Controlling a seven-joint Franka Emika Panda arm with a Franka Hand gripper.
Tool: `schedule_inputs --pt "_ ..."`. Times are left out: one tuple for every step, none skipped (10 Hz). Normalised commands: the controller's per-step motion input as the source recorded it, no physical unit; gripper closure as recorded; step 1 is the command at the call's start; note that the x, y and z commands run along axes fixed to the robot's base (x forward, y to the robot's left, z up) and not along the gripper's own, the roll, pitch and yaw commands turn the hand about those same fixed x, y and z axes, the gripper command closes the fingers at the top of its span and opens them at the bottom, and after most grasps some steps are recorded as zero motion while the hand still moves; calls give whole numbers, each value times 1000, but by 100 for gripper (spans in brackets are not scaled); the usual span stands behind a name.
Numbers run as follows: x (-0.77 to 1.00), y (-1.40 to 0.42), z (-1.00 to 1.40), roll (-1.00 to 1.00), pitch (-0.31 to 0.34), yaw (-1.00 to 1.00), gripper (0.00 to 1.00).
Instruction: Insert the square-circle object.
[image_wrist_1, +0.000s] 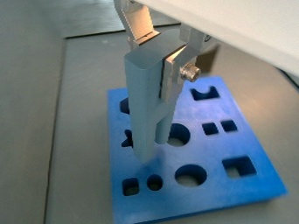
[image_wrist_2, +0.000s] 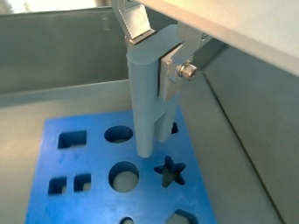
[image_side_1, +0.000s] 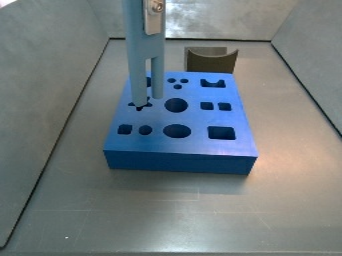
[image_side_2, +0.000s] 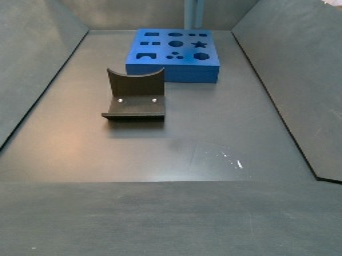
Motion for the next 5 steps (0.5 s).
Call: schedule_inputs --pt "-29 -137 -71 19 0 -937 100" --pt "0 0 -94 19 0 -1000 100" --pt "0 0 -100 19 0 -1000 100" --pt "0 0 -97 19 0 -1000 100" --pt "0 0 -97 17 0 -1000 100"
